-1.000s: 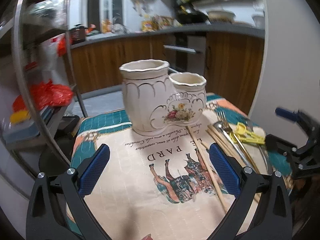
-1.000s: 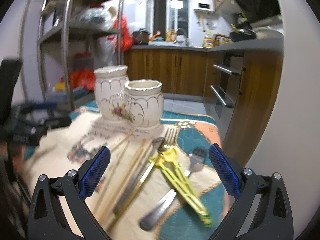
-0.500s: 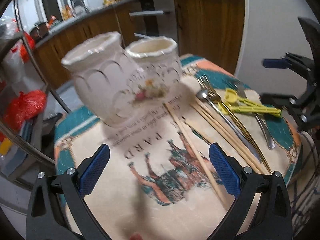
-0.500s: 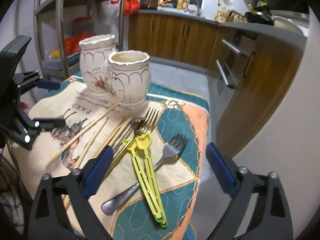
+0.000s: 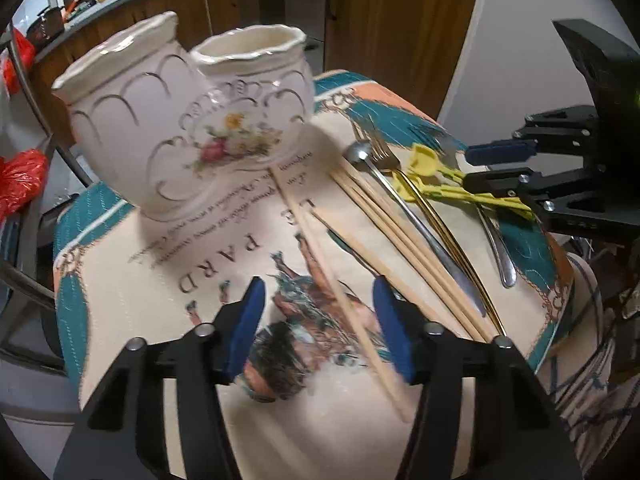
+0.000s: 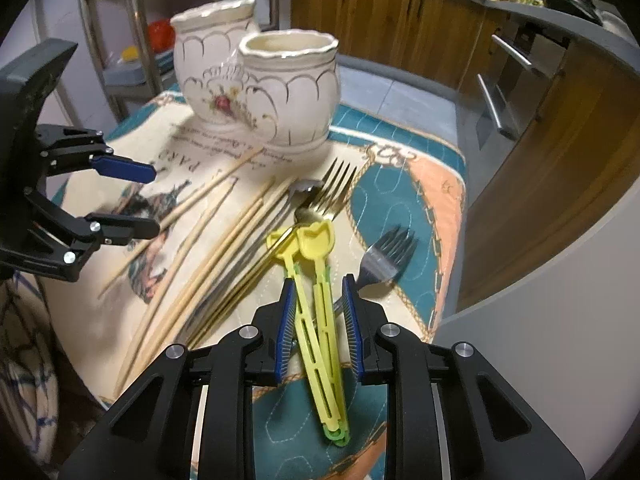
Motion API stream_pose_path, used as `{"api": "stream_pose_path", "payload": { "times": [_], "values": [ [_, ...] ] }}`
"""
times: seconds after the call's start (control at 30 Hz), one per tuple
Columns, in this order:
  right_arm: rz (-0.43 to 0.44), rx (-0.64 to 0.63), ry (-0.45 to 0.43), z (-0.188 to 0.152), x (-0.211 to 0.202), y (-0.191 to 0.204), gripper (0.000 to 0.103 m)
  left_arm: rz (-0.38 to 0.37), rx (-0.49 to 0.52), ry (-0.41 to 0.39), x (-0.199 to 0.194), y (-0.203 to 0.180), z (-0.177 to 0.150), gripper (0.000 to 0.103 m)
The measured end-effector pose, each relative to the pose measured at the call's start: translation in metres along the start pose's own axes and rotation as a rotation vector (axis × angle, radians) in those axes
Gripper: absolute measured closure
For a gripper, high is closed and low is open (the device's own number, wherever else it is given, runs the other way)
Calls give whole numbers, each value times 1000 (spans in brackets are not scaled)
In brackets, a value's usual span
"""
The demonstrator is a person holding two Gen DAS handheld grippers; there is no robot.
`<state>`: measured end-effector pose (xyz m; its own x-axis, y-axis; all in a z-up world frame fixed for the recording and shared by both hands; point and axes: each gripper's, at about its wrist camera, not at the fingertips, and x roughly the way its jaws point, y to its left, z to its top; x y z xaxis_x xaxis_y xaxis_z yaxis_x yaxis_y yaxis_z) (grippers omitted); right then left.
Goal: Organize utensils
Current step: 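Grasp a chopstick with the left tool while the right tool grasps a yellow utensil, then drop the chopstick into the large holder while the right tool drops its utensil in the small one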
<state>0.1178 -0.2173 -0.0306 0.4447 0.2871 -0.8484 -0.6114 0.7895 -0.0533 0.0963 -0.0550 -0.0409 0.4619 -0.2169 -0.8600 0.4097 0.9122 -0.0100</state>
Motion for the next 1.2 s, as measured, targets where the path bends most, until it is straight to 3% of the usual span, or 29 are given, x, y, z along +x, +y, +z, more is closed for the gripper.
{"api": "stream_pose_path", "payload": {
  "times": [0.17,0.77,0.87,1.0,1.2],
  "values": [
    [2,-23,34,4,7,1,82,2,5,44,13,-5,-1,70],
    [-7,-56,99,11,22,2,83,-31,12,10,13,-3,-6,77],
    [-33,-75,96,10,23,5,92,6,41,-10,13,-7,-8,84],
    [-32,-70,71,9,17,5,92,10,30,-16,11,-2,-8,97],
    [-42,-35,-9,7,-1,-1,92,-1,40,-43,3,1,-14,97]
  ]
}}
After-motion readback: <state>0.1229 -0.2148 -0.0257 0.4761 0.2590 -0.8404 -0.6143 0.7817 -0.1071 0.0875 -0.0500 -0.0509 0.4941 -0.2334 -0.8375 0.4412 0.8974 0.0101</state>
